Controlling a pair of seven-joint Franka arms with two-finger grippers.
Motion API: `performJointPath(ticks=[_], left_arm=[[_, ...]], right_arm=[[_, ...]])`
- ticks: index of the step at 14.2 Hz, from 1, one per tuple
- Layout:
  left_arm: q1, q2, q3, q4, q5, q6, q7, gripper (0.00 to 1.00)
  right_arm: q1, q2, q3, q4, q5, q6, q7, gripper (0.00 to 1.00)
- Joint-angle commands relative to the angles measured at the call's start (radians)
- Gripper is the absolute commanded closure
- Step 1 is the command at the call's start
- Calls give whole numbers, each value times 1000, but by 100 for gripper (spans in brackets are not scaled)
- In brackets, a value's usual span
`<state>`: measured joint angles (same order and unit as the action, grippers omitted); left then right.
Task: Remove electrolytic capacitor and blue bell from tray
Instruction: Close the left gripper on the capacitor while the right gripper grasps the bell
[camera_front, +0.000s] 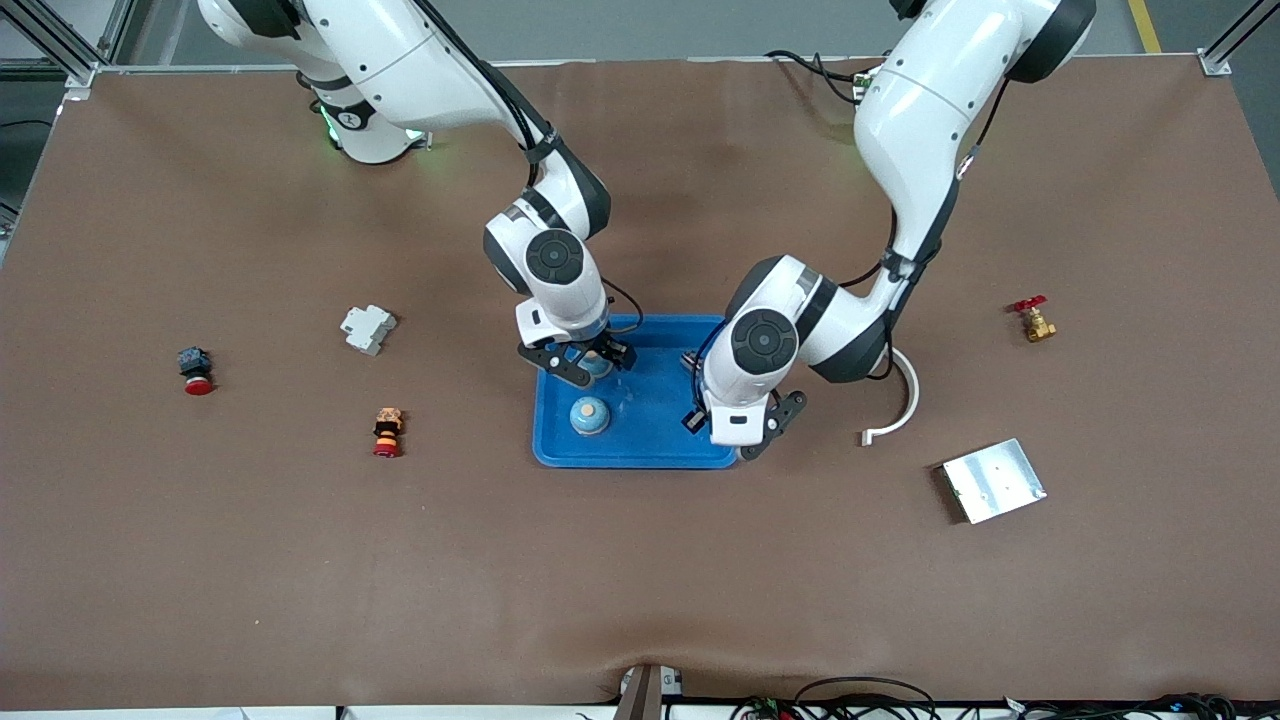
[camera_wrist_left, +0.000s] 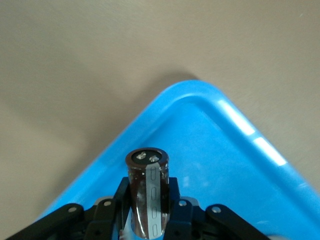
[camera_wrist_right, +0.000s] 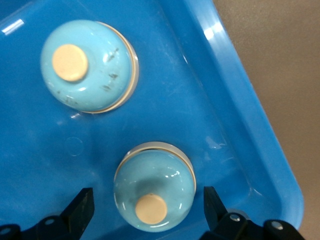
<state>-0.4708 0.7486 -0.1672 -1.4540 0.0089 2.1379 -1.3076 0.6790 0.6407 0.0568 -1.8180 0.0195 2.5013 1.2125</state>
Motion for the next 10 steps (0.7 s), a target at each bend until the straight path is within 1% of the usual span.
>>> performJointPath(ticks=[1,2,4,5,8,10], left_arm=[[38,-87,3,-40,16,-134,206,91],[49,-115,3,-66,14,-139,237,91],[57,-168,3,-121,16,-139,254,92],[84,-202,2,-164,16,-139,304,93],[138,-311,-3,-305,16,-138,483,92],[185,-389,-3,-391,14,-138,586,92]], right_arm=[[10,10,-9,22,-30,1,27,36],[5,10,-9,23,-32,-1,27,52],[4,10,-9,23,-32,-1,27,95],[5,10,-9,23,-32,-1,28,100],[1,1,-9,23,-30,-18,22,100],[-3,-27,-9,23,-30,-38,12,100]])
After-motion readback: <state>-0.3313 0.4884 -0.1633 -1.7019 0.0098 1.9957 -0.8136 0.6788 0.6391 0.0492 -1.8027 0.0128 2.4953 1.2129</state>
